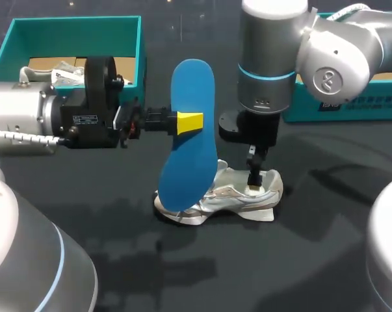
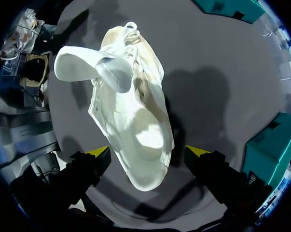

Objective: Take the shoe out of the shoebox, open the shoe tongue, remove and reinsert the insole, then place the shoe into the shoebox

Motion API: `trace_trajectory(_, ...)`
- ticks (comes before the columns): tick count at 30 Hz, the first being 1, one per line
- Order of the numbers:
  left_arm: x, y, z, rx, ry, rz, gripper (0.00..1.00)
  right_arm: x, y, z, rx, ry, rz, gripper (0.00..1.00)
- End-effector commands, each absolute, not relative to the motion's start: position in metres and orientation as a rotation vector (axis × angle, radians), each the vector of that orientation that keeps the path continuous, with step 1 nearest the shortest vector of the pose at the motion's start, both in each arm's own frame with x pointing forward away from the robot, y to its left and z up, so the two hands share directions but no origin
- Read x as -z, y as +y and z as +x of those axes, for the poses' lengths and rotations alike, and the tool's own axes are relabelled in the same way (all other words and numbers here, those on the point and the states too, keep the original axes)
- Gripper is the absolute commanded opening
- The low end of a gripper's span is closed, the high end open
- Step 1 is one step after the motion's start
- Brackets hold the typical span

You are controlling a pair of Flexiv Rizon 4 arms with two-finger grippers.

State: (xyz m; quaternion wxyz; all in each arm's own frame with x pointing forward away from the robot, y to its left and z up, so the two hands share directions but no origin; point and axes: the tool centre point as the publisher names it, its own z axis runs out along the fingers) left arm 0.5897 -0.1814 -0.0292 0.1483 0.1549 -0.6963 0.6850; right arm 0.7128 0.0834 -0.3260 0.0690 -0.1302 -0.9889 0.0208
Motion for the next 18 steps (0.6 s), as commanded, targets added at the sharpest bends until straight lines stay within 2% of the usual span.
trace_trajectory(1,0.030,-0.184,0.591,-1.972,-2.000,0.444,0.00,0.323,0.085,0.717,-0.068,-2.991,-0.371,1.00)
trace_trajectory(18,0.030,-0.184,0.591,-1.972,-2.000,0.444,0.00,0.347,0.088,0.746,-0.113,-3.052,-0.213,1.00)
